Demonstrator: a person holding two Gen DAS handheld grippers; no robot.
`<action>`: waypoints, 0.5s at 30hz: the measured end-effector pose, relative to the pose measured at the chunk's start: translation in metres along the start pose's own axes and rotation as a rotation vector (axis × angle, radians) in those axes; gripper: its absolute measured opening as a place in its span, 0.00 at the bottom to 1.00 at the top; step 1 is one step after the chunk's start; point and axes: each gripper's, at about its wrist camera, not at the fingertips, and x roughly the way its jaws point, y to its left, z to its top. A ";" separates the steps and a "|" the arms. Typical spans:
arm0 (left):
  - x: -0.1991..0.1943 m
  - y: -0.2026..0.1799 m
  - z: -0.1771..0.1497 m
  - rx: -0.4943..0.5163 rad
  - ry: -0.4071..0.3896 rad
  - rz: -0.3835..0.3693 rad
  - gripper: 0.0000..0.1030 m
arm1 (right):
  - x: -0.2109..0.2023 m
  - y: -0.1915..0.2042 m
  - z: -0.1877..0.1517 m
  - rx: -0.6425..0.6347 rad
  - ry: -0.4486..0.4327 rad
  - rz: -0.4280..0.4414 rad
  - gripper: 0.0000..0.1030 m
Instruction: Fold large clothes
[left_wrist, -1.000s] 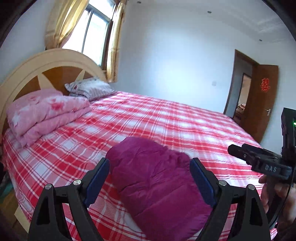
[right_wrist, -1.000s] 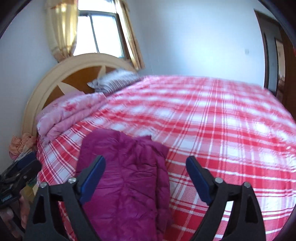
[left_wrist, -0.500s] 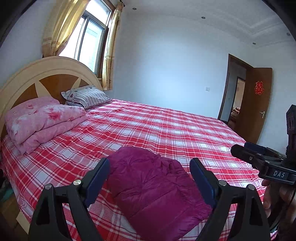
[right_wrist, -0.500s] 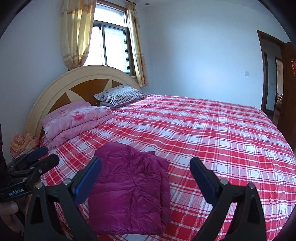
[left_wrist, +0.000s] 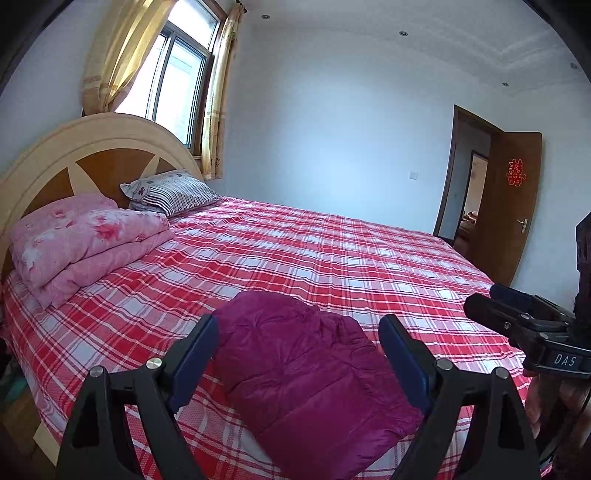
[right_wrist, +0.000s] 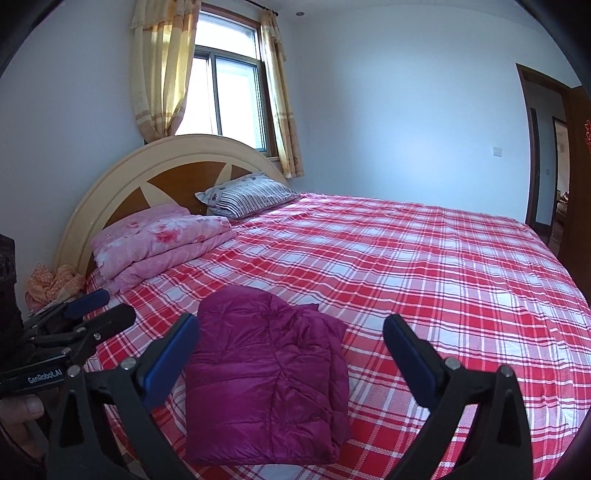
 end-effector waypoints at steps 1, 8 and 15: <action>0.000 0.000 0.000 0.000 0.000 -0.001 0.86 | 0.001 0.000 0.000 0.003 0.003 0.000 0.99; 0.000 0.000 -0.001 -0.004 0.001 0.003 0.86 | -0.002 0.000 0.000 0.001 -0.007 0.001 0.99; 0.000 0.000 -0.001 0.003 0.011 0.005 0.86 | -0.001 0.001 -0.002 0.001 -0.003 0.004 0.99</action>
